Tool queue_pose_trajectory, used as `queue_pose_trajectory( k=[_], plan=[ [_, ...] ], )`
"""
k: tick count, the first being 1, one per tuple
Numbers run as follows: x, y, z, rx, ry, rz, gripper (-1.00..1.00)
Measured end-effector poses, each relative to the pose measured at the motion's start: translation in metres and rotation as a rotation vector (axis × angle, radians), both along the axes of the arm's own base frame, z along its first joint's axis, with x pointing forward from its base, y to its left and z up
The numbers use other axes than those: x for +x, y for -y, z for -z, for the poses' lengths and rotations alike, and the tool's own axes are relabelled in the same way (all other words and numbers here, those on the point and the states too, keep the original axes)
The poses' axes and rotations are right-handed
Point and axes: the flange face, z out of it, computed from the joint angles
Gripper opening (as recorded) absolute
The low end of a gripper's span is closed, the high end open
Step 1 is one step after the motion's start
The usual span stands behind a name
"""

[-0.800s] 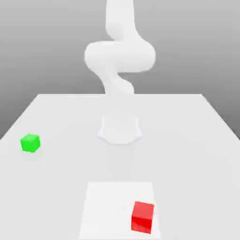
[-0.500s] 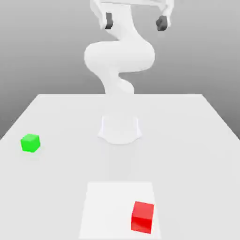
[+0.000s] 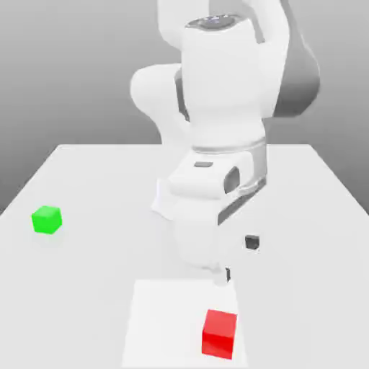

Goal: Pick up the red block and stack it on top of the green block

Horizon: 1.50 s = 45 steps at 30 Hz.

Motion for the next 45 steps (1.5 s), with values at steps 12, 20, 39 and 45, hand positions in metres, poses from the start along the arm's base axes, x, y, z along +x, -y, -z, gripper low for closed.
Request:
queue_pose_trajectory(
  k=[12,20,39,45],
  plan=[
    [-0.018,0.004,0.13,-0.1,-0.086,-0.201,-1.0],
    [-0.017,0.004,0.101,-0.101,-0.087,-0.203,-1.0],
    [-0.196,0.356,0.002,-0.156,-0.093,-0.42,-1.0],
    [-0.313,0.405,0.016,-0.132,-0.089,-0.515,-1.0]
  ],
)
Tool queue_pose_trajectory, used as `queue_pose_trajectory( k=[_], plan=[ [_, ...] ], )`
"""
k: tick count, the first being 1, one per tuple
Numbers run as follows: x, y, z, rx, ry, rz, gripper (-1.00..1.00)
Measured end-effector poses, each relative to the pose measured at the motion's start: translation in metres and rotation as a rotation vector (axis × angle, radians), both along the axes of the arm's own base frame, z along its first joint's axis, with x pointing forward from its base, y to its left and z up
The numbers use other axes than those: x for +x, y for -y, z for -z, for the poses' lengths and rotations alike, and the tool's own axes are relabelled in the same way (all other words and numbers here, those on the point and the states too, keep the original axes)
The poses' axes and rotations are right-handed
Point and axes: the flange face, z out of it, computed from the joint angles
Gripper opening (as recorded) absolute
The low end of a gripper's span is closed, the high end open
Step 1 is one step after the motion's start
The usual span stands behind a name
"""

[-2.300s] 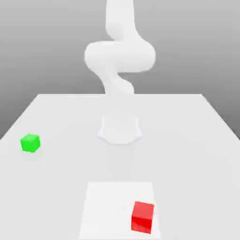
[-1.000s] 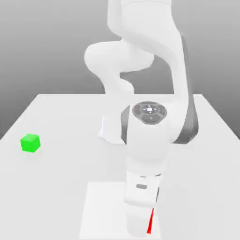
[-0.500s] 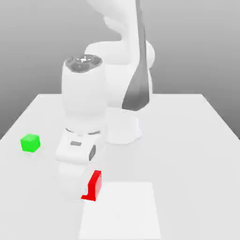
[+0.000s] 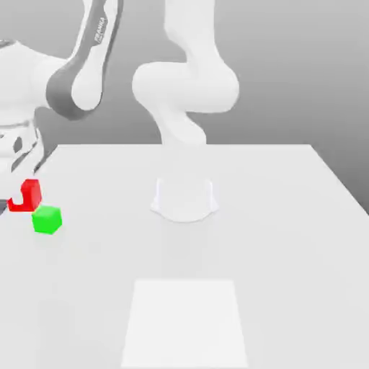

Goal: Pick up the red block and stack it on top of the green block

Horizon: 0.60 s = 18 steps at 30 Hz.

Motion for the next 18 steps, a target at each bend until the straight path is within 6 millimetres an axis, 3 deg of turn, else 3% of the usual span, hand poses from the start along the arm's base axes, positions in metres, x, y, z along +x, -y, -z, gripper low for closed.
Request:
queue_pose_trajectory(
  k=[3,4,12,16,17,18],
  plan=[
    [-0.056,0.007,0.013,0.017,0.006,-0.053,-1.0],
    [-0.065,0.007,0.018,0.02,0.009,-0.061,-1.0],
    [-0.07,0.009,0.058,0.021,0.019,-0.075,-1.0],
    [-0.07,0.009,0.058,0.022,0.019,-0.075,-1.0],
    [-0.07,0.009,0.058,0.022,0.019,-0.074,1.0],
    [-0.07,0.009,0.058,0.022,0.019,-0.074,1.0]
  ],
)
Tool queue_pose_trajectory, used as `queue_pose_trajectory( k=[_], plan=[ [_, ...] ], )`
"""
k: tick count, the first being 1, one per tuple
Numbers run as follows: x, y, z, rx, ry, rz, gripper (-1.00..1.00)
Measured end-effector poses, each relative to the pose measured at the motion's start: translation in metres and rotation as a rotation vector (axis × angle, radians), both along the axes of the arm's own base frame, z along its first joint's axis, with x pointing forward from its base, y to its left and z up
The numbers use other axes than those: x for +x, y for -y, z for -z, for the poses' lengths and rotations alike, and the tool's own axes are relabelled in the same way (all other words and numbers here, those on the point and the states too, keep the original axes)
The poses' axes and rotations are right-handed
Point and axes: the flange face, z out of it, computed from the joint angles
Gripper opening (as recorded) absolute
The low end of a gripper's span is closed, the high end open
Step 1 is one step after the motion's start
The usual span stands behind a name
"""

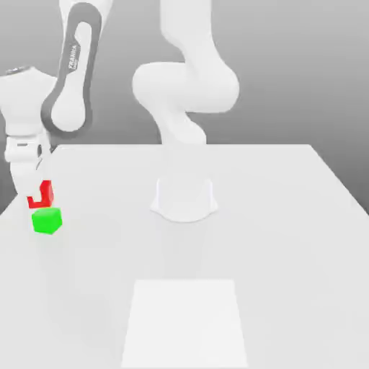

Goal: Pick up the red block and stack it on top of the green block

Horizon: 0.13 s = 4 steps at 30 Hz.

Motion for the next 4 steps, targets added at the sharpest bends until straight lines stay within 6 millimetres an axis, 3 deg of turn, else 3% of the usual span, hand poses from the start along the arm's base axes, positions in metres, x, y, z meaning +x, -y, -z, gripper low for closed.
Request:
queue_pose_trajectory(
  k=[4],
  plan=[
    [0.0,0.0,0.0,0.0,0.0,0.0,1.0]
  ],
)
